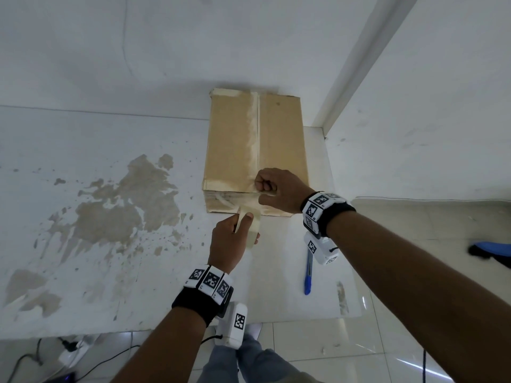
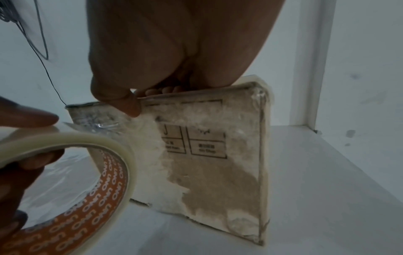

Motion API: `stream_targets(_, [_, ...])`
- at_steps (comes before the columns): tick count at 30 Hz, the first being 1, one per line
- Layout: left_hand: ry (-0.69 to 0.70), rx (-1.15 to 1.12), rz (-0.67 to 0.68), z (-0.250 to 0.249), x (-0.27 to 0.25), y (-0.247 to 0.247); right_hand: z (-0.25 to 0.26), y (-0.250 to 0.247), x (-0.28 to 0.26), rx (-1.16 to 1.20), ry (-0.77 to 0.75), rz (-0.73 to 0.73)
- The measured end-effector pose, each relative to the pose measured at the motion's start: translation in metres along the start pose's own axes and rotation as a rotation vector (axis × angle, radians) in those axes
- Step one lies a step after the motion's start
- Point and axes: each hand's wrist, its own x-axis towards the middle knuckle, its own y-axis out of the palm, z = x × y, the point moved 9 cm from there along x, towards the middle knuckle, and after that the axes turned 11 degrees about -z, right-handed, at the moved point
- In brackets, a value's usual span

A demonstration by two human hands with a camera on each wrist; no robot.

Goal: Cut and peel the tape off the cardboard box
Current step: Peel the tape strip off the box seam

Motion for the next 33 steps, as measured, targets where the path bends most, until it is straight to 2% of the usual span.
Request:
stream_targets(10, [0.014, 0.03, 0.008, 0.004, -0.003, 0.006, 0.005, 0.004, -0.004, -0.073, -0.072, -0.073])
stream_targets(15, [-0.005, 0.015, 0.001, 0.007, -0.004, 0.003, -0.001, 0.0, -0.001, -0.016, 0.015, -0.069])
stream_targets(22, [-0.002, 0.014, -0.004, 0.006, -0.005, -0.001, 0.001, 0.003, -0.002, -0.06, -0.01, -0.151])
stream_targets(30, [0.006, -0.003, 0.002, 0.007, -0.009, -0.002, -0.004, 0.0, 0.0, -0.033, 0.012, -0.058])
stream_targets(33, [0.003, -0.007, 0.007, 0.008, -0.011, -0.003, -0.002, 0.002, 0.001, -0.078, 0.017, -0.102])
